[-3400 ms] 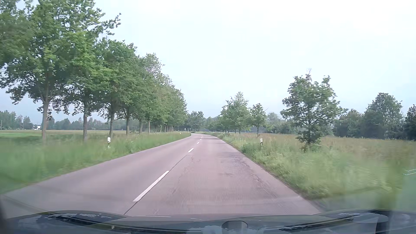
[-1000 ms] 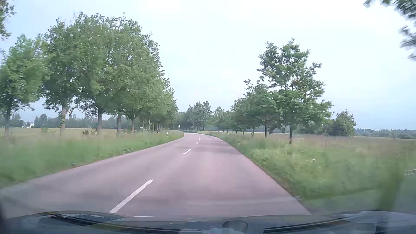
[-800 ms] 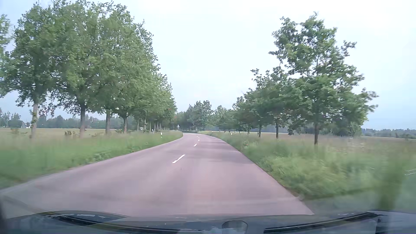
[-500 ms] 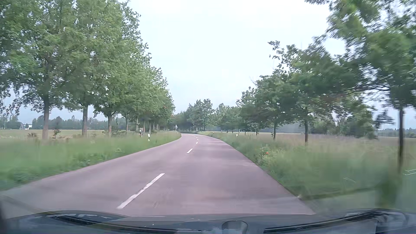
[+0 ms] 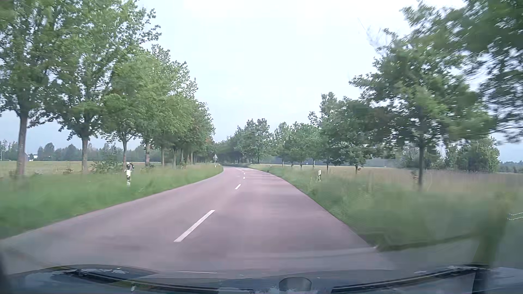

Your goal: Follow the waypoints while adhering to traffic rules and regulations

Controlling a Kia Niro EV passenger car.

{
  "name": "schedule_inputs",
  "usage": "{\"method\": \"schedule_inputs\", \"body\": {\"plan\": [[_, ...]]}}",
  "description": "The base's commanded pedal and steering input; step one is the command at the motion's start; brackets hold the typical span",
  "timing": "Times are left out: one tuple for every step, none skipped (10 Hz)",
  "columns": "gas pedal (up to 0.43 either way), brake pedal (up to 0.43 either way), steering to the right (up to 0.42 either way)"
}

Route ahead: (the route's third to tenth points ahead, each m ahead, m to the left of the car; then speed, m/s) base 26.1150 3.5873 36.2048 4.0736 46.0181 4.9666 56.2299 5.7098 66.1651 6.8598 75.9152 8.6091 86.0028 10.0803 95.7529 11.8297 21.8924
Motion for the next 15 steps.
{"method": "schedule_inputs", "body": {"plan": [[0.28,0.0,-0.007],[0.28,0.0,-0.01],[0.28,0.0,-0.011],[0.28,0.0,-0.012],[0.28,0.0,-0.012],[0.28,0.0,-0.012],[0.28,0.0,-0.012],[0.28,0.0,-0.013],[0.28,0.0,-0.014],[0.28,0.0,-0.014],[0.28,0.0,-0.014],[0.28,0.0,-0.014],[0.28,0.0,-0.014],[0.28,0.0,-0.014],[0.28,0.0,-0.014]]}}
